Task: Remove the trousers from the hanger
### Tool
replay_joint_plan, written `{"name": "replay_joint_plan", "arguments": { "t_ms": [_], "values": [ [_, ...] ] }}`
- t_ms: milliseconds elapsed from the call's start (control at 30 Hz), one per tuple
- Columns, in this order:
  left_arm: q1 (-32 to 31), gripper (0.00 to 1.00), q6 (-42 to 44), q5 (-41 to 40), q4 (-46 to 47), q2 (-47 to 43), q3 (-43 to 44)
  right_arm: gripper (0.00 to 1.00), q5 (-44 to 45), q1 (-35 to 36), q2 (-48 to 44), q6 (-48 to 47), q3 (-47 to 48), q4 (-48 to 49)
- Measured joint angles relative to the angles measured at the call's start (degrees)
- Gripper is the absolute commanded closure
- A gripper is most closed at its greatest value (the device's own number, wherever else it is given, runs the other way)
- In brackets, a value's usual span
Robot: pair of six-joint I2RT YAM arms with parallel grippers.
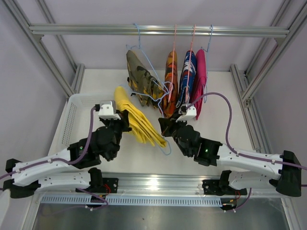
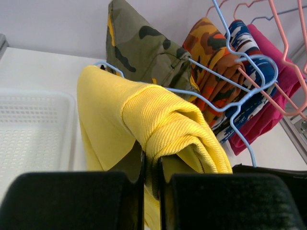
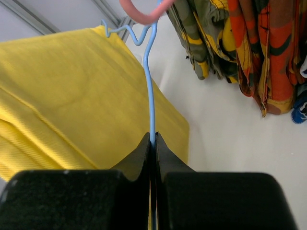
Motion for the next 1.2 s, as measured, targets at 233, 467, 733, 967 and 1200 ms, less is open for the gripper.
{"name": "replay_joint_plan", "arguments": {
  "t_ms": [233,467,733,967,1200],
  "values": [
    [0.6,1.00,5.3,-1.2,2.5,-5.6,-0.3,1.00,0.0,0.0,0.0,1.1,-2.5,-0.2],
    [1.2,0.99,9.8,-1.7,5.6,-8.9,-0.3,1.00,0.0,0.0,0.2,2.1,-4.9,-0.2],
    [1.3,0.99,13.0,-1.7,7.3,-10.6,-0.3,1.00,0.0,0.0,2.7,2.5,-5.4,0.1],
    [1.4,0.99,13.2,-1.7,7.0,-11.8,0.2,1.00,-0.2,-0.1,7.9,2.7,-5.4,1.2],
    [1.7,0.99,13.0,-2.3,5.7,-11.8,1.1,1.00,-2.6,-2.1,16.0,3.0,-4.6,3.0]
  ]
}}
